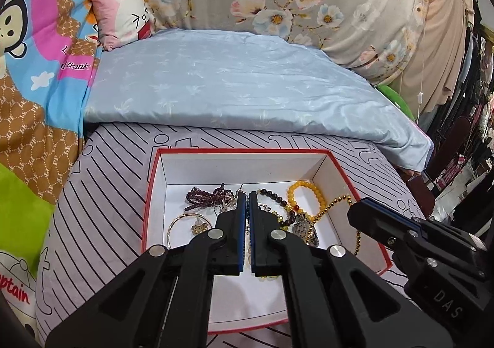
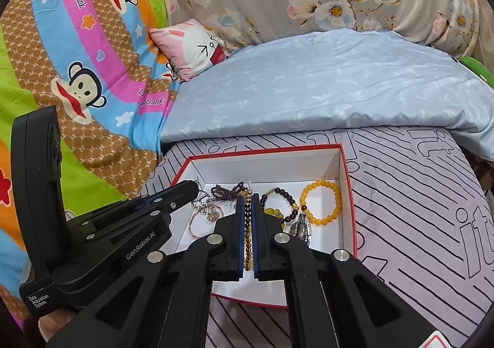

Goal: Organize jewelry
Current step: 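Carry the gold chain bracelet and silver necklace into the red box and open both tools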

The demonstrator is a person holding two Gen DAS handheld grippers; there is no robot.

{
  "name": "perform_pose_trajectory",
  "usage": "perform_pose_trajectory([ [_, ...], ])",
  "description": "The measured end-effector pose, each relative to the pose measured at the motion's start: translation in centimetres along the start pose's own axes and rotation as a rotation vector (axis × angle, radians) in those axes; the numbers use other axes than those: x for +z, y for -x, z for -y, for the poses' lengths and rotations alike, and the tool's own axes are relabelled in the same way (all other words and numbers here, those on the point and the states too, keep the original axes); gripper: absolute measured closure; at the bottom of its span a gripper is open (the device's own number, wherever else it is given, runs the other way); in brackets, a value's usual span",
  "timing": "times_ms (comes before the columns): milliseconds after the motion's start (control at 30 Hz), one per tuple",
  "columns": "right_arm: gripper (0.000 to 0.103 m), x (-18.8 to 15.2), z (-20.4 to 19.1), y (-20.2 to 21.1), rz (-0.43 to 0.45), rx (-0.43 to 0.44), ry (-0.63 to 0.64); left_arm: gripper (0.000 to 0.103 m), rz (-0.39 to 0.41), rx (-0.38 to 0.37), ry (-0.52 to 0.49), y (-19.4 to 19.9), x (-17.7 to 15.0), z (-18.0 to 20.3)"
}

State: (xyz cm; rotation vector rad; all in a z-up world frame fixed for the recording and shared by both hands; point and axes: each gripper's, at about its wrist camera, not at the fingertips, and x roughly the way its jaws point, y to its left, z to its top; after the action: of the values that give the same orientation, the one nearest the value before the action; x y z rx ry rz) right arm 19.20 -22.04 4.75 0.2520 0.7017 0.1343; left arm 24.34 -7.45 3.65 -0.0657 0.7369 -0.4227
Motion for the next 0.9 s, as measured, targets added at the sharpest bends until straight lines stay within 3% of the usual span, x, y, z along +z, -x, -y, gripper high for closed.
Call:
perform_pose_trajectory([
  [900,0.099,-0.7,0.2,-3.2,-0.044,-0.028,0.002,0.102,-0.043,0.030,-0.017,-2.8,-0.7,0.1],
])
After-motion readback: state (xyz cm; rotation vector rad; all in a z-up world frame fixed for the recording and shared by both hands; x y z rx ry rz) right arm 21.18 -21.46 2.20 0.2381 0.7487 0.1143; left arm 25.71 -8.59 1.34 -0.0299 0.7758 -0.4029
